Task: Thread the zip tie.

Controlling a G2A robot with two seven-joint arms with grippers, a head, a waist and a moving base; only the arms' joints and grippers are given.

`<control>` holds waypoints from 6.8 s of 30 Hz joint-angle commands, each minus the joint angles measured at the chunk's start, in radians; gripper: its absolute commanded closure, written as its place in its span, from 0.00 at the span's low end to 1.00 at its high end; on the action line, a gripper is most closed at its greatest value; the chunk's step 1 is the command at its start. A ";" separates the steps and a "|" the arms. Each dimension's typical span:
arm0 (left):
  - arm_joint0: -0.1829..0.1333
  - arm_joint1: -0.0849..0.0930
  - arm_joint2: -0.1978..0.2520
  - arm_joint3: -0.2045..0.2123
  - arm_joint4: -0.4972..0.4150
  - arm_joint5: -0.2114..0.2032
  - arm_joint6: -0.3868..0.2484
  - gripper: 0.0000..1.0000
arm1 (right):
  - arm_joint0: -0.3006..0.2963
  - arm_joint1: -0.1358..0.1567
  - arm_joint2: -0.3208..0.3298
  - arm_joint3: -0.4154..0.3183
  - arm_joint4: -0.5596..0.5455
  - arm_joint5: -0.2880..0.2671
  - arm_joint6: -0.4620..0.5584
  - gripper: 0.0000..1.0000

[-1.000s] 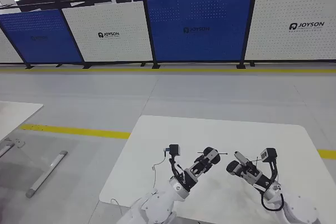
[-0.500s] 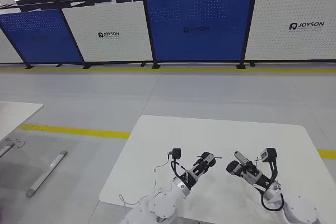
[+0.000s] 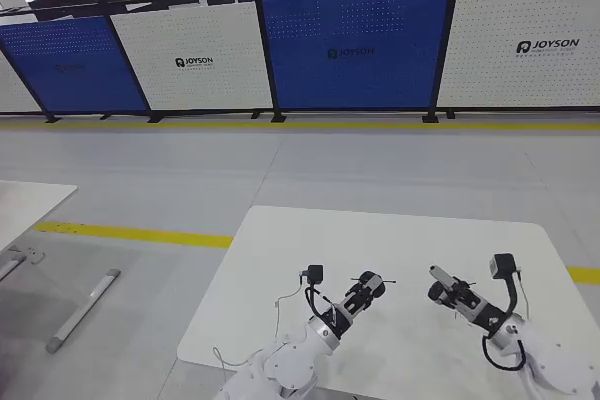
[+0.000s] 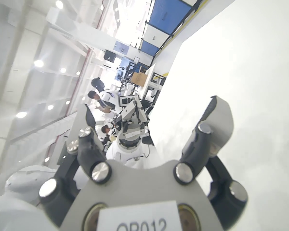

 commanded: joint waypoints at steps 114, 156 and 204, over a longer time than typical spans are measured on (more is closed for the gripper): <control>0.000 0.000 0.000 0.000 0.000 0.000 0.000 1.00 | 0.602 0.023 -0.326 0.327 -0.630 0.207 0.674 0.00; 0.000 0.000 0.000 0.000 0.000 0.000 0.000 1.00 | 0.736 -0.069 -0.556 0.555 -0.767 0.520 0.654 0.66; 0.000 0.000 0.000 0.000 0.000 0.000 0.000 1.00 | 0.870 -0.208 -0.666 0.909 -0.738 0.479 0.586 1.00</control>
